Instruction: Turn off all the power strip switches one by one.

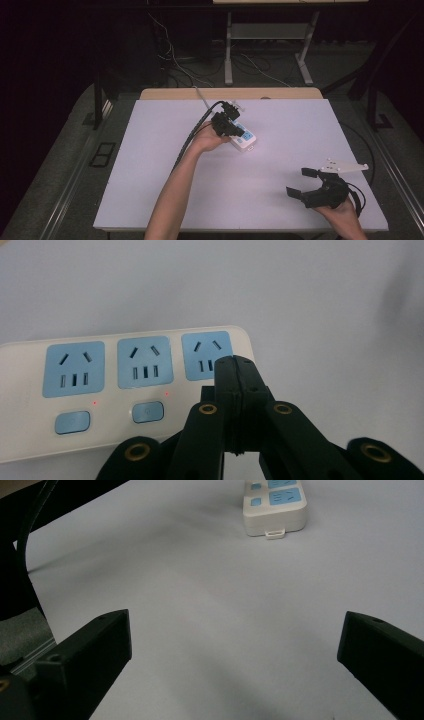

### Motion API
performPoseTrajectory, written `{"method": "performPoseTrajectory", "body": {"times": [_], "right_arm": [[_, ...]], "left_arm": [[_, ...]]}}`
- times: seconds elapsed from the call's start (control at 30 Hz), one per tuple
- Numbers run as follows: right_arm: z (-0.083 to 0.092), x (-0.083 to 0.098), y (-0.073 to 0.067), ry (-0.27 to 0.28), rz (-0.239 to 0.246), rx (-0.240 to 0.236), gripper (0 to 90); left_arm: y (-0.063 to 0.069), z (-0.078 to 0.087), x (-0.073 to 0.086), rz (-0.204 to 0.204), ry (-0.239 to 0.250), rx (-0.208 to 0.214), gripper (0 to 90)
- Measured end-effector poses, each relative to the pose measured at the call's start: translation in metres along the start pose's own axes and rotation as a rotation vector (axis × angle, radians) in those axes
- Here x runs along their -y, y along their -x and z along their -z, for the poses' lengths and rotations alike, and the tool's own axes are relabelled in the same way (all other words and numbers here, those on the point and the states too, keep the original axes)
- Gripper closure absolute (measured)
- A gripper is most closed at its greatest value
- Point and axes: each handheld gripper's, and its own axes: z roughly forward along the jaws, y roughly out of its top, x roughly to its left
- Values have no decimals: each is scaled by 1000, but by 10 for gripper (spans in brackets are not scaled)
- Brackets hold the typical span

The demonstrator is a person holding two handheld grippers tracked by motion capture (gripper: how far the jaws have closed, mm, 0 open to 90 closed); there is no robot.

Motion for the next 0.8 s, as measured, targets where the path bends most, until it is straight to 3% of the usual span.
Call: {"method": "performPoseTrajectory", "body": {"times": [0.43,0.6,0.8], "right_arm": [[1,0,0,-3,0,-2,8],[0,0,0,-3,6,-4,8],[2,0,0,3,16,9,8]], "left_arm": [[-5,-14,5,41,-24,0,890],[-3,-20,6,36,-44,-2,890],[2,-23,4,17,-62,-40,890]]}}
